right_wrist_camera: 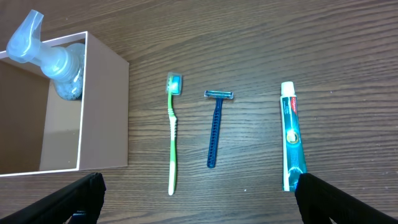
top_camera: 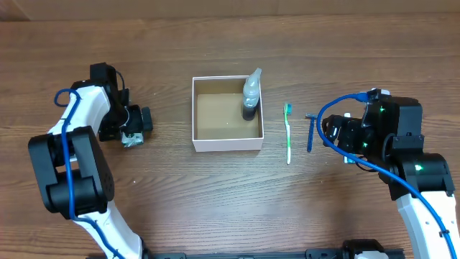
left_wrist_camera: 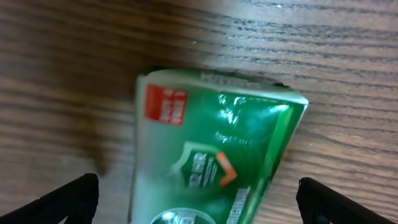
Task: Pack container
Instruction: 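Return the left gripper to the green soap bar and grasp it, then lower the soap bar into the box and open the left gripper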
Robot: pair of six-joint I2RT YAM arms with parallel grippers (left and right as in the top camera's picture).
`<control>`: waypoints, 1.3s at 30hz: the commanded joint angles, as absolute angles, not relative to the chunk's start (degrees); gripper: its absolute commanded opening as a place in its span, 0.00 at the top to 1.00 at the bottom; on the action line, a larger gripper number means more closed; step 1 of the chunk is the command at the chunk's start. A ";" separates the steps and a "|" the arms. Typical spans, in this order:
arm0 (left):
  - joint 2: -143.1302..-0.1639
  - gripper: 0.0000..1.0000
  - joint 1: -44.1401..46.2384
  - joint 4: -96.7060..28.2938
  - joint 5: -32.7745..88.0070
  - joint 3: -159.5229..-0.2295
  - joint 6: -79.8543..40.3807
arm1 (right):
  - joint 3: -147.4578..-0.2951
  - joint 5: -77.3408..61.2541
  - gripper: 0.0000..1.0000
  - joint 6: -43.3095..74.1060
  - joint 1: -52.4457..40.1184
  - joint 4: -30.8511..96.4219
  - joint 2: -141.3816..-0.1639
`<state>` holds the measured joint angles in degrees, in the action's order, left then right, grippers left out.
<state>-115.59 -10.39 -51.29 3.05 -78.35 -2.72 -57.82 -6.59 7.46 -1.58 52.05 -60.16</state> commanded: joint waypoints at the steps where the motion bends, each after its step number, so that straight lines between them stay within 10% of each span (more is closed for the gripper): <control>1: -117.67 0.01 -10.41 -51.11 4.97 -78.08 -0.34 | -59.75 -6.09 0.00 7.53 -1.76 51.75 -59.88; 7: -117.64 0.58 -10.41 -50.81 4.97 -78.11 -0.36 | -59.75 -6.09 0.00 7.53 -1.76 51.75 -59.88; 20: -117.56 0.95 -10.24 -55.66 6.24 -83.88 -0.40 | -59.75 -6.07 0.00 7.55 -1.76 51.75 -59.88; 39: -111.87 0.96 17.54 -70.19 8.38 -112.38 -7.86 | -59.75 -6.09 0.00 7.55 -1.76 51.75 -59.88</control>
